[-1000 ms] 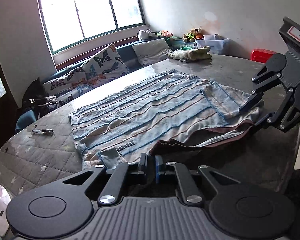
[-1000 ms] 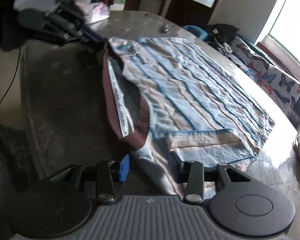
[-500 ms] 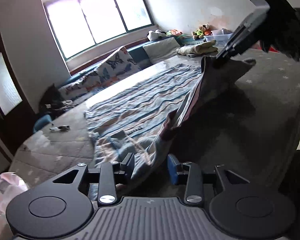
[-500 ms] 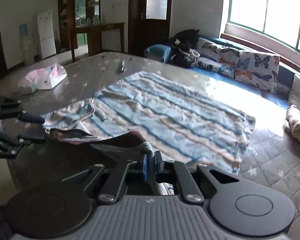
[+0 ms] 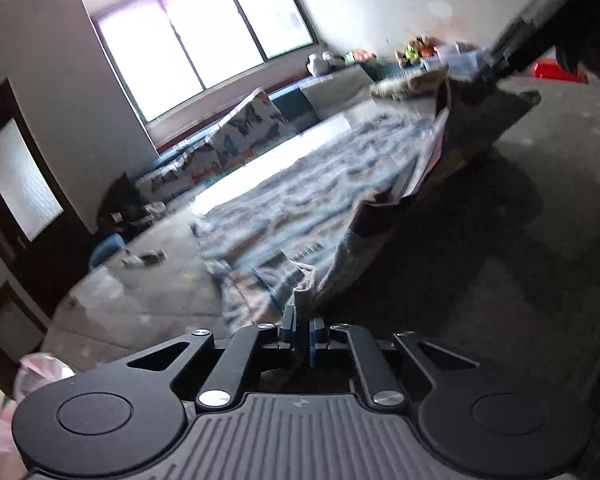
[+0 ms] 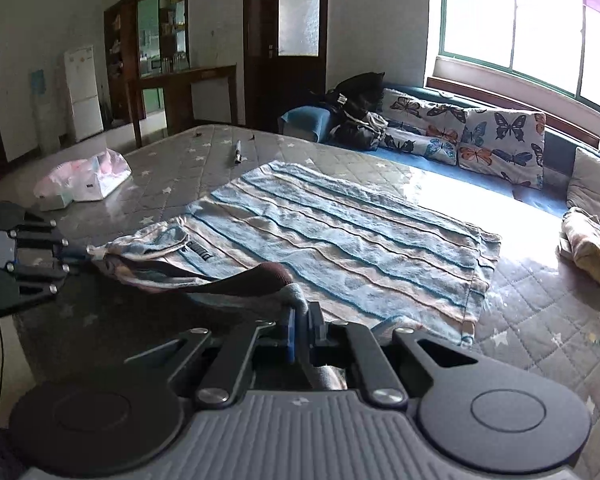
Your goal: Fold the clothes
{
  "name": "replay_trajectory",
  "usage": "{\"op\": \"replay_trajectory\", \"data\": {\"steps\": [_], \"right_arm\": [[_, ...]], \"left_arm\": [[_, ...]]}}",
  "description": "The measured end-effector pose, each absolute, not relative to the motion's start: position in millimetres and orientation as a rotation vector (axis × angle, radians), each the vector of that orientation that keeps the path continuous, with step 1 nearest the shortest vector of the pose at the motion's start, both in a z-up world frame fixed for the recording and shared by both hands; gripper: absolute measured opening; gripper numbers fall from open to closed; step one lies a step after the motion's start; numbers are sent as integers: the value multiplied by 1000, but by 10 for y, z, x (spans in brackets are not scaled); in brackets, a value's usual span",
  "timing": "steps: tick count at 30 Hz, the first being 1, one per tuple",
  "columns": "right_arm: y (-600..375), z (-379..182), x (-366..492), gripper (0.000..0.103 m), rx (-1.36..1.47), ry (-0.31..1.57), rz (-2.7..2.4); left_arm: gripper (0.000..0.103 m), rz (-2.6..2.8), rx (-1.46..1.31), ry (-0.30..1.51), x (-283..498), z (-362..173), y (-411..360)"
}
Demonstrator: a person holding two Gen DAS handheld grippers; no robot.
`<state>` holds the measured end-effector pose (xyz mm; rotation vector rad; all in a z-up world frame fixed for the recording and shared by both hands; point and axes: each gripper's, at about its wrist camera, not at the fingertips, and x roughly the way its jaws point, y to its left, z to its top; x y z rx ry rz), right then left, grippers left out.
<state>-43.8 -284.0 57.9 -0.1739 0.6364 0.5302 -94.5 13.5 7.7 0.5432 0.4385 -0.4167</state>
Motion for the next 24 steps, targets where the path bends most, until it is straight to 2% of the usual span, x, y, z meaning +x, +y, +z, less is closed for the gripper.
{"op": "replay_trajectory", "data": {"steps": [11, 19, 24], "right_arm": [[-2975, 805, -1246, 5, -147, 615, 631], [-3040, 985, -985, 1, -135, 579, 589], [-3087, 845, -750, 4, -39, 691, 628]], "left_arm": [[6, -409, 559, 379, -1674, 487, 344], [6, -350, 584, 324, -1336, 647, 322], [6, -359, 602, 328, -1116, 640, 281]]}}
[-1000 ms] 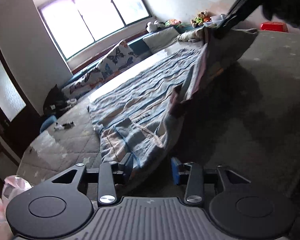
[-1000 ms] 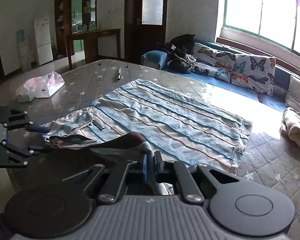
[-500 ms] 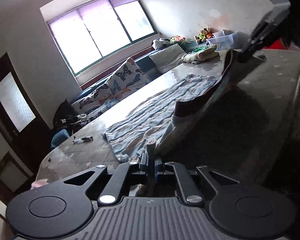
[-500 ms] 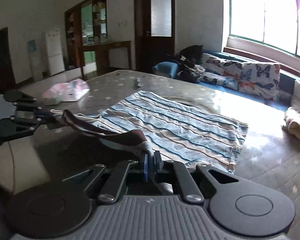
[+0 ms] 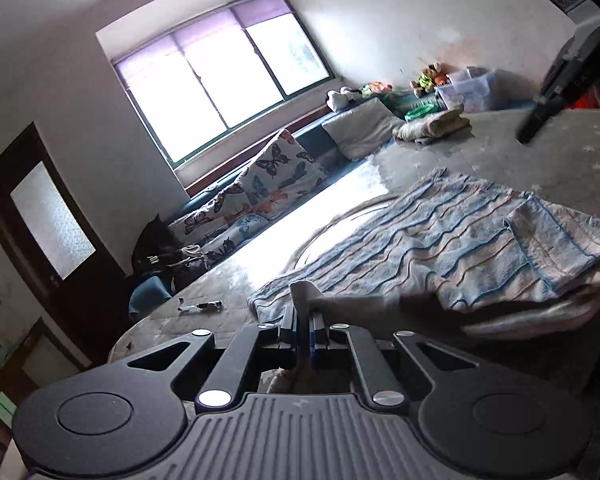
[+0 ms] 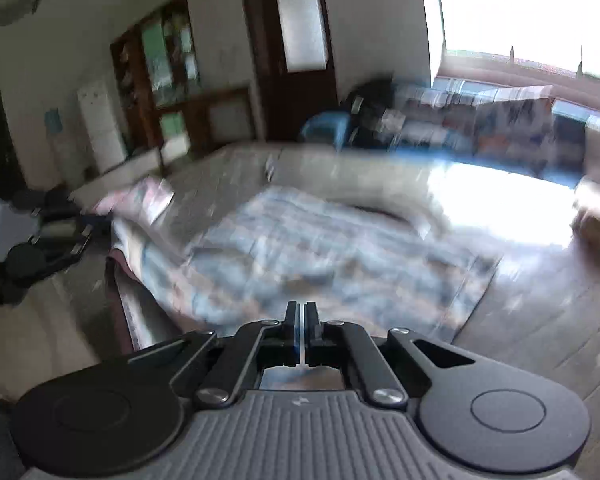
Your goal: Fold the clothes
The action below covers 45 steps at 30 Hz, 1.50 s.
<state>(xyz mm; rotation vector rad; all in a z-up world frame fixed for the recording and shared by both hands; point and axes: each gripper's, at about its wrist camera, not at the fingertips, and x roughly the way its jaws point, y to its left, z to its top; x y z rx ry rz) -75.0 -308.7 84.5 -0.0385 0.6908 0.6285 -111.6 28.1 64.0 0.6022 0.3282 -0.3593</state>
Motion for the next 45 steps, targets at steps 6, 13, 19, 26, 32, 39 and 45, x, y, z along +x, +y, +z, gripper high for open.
{"op": "replay_trajectory", "data": {"steps": [6, 13, 19, 26, 32, 39, 45], "right_arm": [[-2920, 591, -965, 9, -83, 781, 726], [-2592, 431, -1283, 40, -232, 818, 890], [-2330, 258, -1339, 48, -349, 823, 960], [-2176, 84, -1407, 10, -500, 790, 925], [-2426, 374, -1481, 3, -404, 771, 903], [-2669, 810, -1455, 2, -395, 720, 843], [-2774, 1070, -914, 2, -377, 662, 765]], "left_arm": [[6, -329, 583, 368, -1070, 555, 342], [6, -310, 585, 376, -1102, 515, 311], [6, -308, 601, 372, -1105, 531, 248], [6, -305, 606, 372, -1111, 534, 262], [6, -360, 644, 357, -1378, 550, 380], [6, -371, 673, 331, -1436, 636, 404], [6, -352, 676, 289, -909, 772, 279]]}}
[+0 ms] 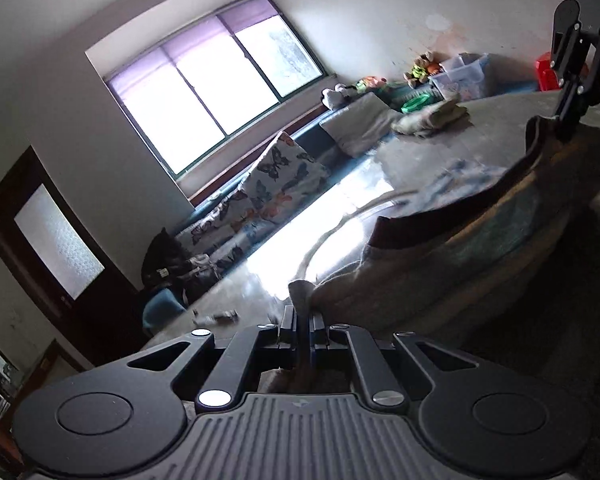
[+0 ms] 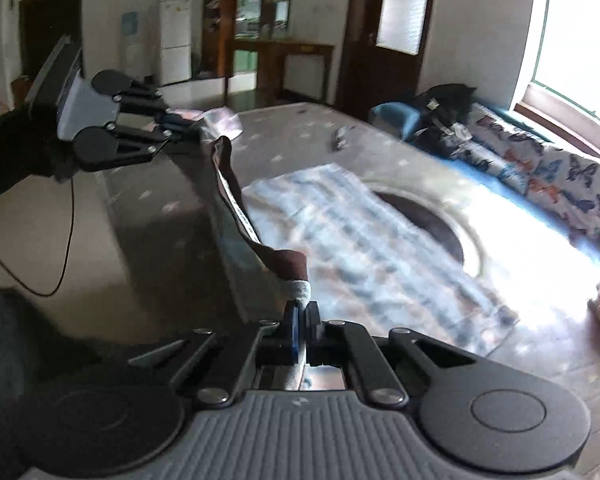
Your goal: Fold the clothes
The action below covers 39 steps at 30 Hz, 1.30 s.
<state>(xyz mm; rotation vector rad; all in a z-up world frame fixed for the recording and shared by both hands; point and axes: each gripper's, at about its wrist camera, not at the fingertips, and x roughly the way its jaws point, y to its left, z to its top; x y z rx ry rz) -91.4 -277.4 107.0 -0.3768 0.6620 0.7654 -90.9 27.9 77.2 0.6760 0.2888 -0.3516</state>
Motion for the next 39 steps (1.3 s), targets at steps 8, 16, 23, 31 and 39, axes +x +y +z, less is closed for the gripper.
{"op": "replay_trajectory", "data": {"steps": [8, 16, 23, 31, 39], "right_arm": [[-2891, 1103, 222, 2, -356, 694, 672], [-2851, 733, 1331, 3, -378, 778, 574], [-2855, 247, 1749, 14, -319, 819, 479], [-3275, 283, 1445, 43, -114, 770, 329], [-3757, 218, 788, 50, 127, 832, 314]], "left_arm": [[6, -363, 695, 316, 241, 747, 0], [8, -376, 690, 461, 1368, 315, -219], [25, -300, 678, 565, 1730, -157, -127], [37, -144, 448, 609, 1563, -95, 406], [50, -165, 182, 702, 744, 10, 748]]}}
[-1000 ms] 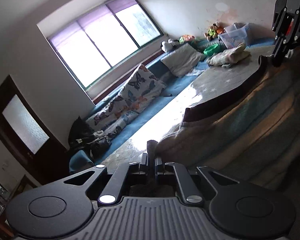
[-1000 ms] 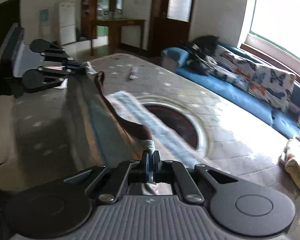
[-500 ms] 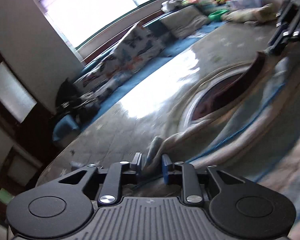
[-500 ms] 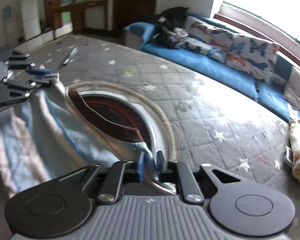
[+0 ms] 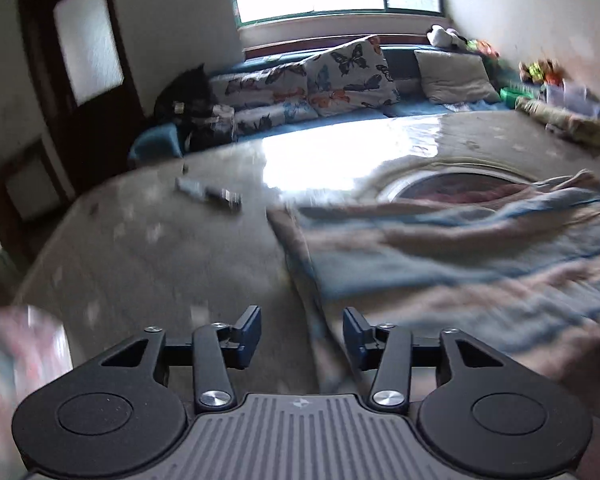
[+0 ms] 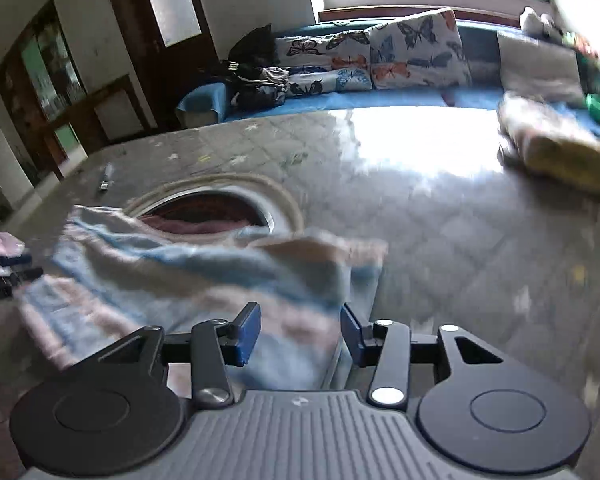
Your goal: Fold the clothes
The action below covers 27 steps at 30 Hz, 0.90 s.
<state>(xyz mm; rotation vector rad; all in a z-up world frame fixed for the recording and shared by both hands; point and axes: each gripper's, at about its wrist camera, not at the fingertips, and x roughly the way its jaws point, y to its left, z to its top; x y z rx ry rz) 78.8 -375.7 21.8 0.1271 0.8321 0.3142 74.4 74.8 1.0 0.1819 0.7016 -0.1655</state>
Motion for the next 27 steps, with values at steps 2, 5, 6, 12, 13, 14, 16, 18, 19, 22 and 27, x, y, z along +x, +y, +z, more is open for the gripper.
{"op": "replay_trajectory", "data": {"steps": [2, 5, 6, 12, 13, 14, 16, 18, 19, 22, 27], "right_arm": [[-3759, 234, 597, 51, 145, 831, 330], [-3737, 227, 330, 53, 159, 834, 367], [-3728, 222, 252, 53, 161, 836, 377], [-3711, 115, 27, 37, 142, 825, 331], [-3729, 94, 17, 24, 144, 826, 321], [-3740, 82, 10, 20, 143, 825, 313], [-3805, 84, -4, 8, 155, 819, 304], [-3872, 92, -25, 7, 168, 819, 299], [-3890, 104, -55, 7, 159, 826, 299], [-3920, 140, -233, 7, 107, 860, 302], [-4012, 206, -577, 7, 107, 923, 300]], "left_arm": [[50, -147, 130, 713, 585, 0, 810], [50, -143, 50, 722, 462, 6, 869], [50, -147, 35, 725, 435, 3, 866], [25, -181, 16, 756, 451, -48, 816], [22, -183, 12, 761, 454, -58, 814], [19, -185, 12, 761, 447, -57, 810], [12, -200, -1, 768, 419, -36, 819], [12, -221, -18, 785, 344, -14, 844], [11, -233, -16, 793, 286, -3, 849], [12, -277, 42, 808, -22, 24, 822], [16, -317, 66, 825, -438, 54, 827]]}}
